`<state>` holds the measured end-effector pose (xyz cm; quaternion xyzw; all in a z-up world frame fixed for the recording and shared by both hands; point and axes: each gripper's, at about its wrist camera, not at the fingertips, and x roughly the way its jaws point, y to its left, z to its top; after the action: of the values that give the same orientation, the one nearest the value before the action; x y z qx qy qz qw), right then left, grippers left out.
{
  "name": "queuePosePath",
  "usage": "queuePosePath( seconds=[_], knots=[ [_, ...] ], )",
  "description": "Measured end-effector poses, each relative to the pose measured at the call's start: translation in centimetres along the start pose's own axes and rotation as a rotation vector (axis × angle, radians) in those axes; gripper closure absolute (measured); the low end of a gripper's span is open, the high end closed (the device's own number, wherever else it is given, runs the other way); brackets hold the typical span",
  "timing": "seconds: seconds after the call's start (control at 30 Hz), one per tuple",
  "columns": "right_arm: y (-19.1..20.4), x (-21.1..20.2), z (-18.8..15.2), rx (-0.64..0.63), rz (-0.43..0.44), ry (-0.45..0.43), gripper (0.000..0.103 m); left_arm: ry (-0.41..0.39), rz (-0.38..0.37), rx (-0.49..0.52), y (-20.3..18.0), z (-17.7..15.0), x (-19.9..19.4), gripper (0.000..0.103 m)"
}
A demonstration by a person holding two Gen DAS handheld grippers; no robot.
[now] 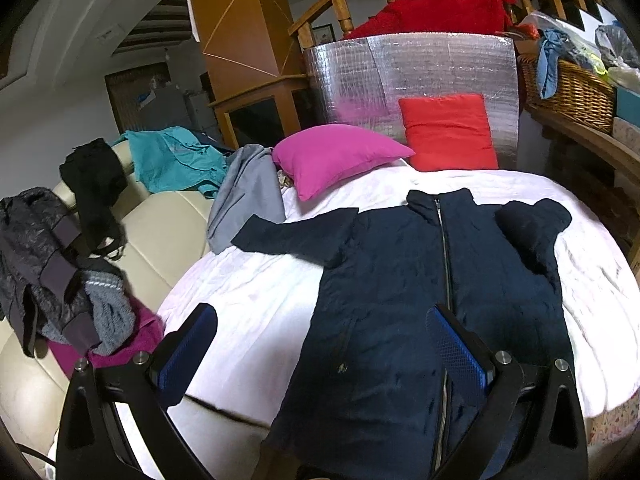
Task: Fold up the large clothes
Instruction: 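Lower the right tool onto the jacket sleeve and grasp it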
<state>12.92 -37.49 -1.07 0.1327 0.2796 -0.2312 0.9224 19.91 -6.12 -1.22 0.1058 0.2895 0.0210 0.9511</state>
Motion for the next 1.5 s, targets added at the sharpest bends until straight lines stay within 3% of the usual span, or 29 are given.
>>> queuePosePath(
  seconds=[0.07,0.17,0.27,0.43,0.63,0.73,0.8,0.97,1.03,1.13,1.23,1.4,1.5],
  knots=[
    [-0.5,2.3,1.1,0.013,0.009,0.016,0.000,0.018,-0.001,0.002,-1.1,0.9,2.0,0.000],
    [-1.8,6.6,2.8,0.050,0.056,0.054,0.000,0.124,-0.057,-0.003,-3.5,2.2,7.0,0.000],
    [-4.1,12.0,4.6,0.110,0.136,0.109,0.000,0.280,-0.074,0.006,-7.1,2.9,14.4,0.000],
    [-8.0,22.5,6.8,0.266,0.254,0.246,0.000,0.524,-0.018,0.001,-12.2,1.3,26.5,0.000],
    [-12.0,34.5,7.8,0.532,0.359,0.337,0.000,0.631,-0.024,-0.051,-15.0,-1.2,32.8,0.000],
    [-12.7,39.3,7.1,0.647,0.398,0.360,0.005,0.584,-0.024,-0.096,-15.3,-1.5,33.2,0.000],
    [-13.0,42.4,6.5,0.712,0.379,0.371,0.011,0.577,-0.031,-0.113,-15.3,-1.6,33.4,0.000],
    [-13.3,47.1,5.3,0.812,0.378,0.399,0.023,0.482,-0.051,-0.155,-15.0,-3.4,33.1,0.000],
    [-13.3,48.3,5.1,0.835,0.372,0.391,0.027,0.479,-0.046,-0.147,-14.9,-3.8,32.9,0.000],
    [-13.1,49.1,5.3,0.861,0.370,0.364,0.037,0.482,-0.064,-0.152,-15.1,-3.9,32.9,0.000],
    [-12.4,50.0,5.6,0.854,0.371,0.385,0.066,0.485,-0.078,-0.155,-14.6,-3.7,33.4,0.000],
    [-10.5,48.0,6.5,0.796,0.386,0.316,0.077,0.557,-0.095,-0.115,-14.0,-2.6,34.1,0.000],
    [-8.2,44.8,7.9,0.701,0.418,0.255,0.077,0.467,-0.001,-0.098,-13.2,-1.1,33.4,0.000]
  ],
)
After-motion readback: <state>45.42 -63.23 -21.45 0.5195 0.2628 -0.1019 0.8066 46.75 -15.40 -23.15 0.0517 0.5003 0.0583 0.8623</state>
